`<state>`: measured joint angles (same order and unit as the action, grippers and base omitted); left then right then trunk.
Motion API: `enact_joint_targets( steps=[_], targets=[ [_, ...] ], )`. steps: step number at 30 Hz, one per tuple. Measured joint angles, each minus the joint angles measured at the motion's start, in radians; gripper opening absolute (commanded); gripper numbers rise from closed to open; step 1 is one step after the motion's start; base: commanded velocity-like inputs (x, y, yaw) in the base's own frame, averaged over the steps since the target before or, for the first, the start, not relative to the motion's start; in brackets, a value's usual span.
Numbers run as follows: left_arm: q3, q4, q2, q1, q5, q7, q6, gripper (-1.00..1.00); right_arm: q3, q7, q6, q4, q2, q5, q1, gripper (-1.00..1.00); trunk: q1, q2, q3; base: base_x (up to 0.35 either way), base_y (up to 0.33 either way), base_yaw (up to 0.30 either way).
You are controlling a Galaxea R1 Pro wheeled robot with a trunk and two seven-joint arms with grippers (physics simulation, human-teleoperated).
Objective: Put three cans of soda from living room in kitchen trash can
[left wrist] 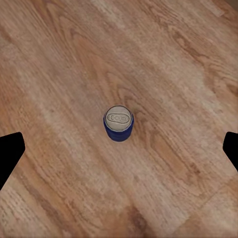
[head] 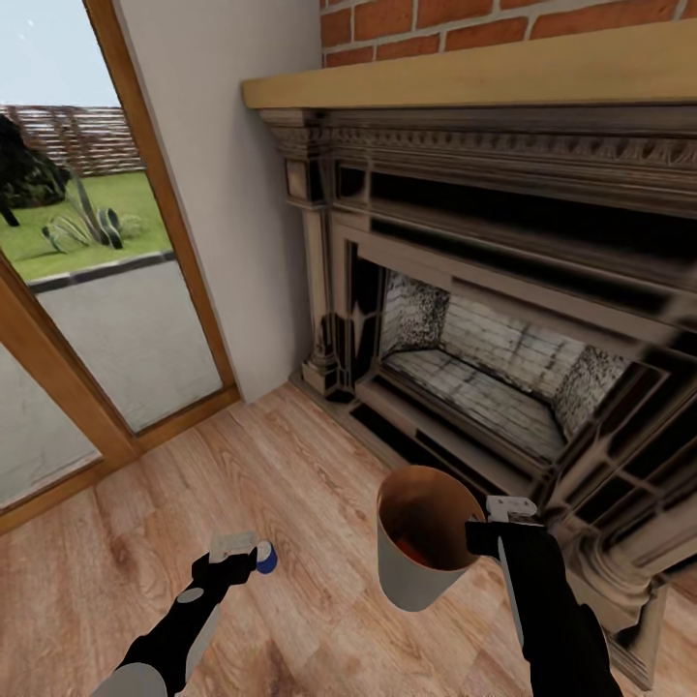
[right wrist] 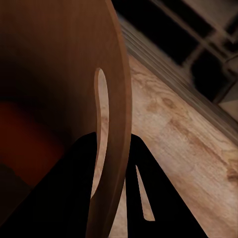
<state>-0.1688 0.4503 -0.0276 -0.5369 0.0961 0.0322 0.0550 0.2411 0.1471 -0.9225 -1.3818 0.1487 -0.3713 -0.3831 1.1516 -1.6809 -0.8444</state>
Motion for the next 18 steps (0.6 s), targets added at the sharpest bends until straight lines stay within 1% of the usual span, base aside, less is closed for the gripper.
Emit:
enact_joint_targets(
  steps=[3,9,18],
  targets=[
    [0.0,0.0,0.0,0.0,0.0,0.0,0.0,1.0,0.0,0.0,0.0,0.001,0.0,0.0,0.0,-1.0,0.0,0.0,-0.005,0.204,0.0,0.0],
    [0.0,0.001,-0.001,0.0,0.0,0.0,0.0,1.0,0.0,0.0,0.0,0.001,0.0,0.001,0.0,-1.0,0.0,0.0,-0.014,0.288,0.0,0.0],
    [0.0,0.001,0.001,0.0,-0.001,0.0,0.0,1.0,0.0,0.0,0.0,0.001,0.0,0.002,0.0,-1.0,0.0,0.0,-0.029,0.03,0.0,0.0]
  ],
)
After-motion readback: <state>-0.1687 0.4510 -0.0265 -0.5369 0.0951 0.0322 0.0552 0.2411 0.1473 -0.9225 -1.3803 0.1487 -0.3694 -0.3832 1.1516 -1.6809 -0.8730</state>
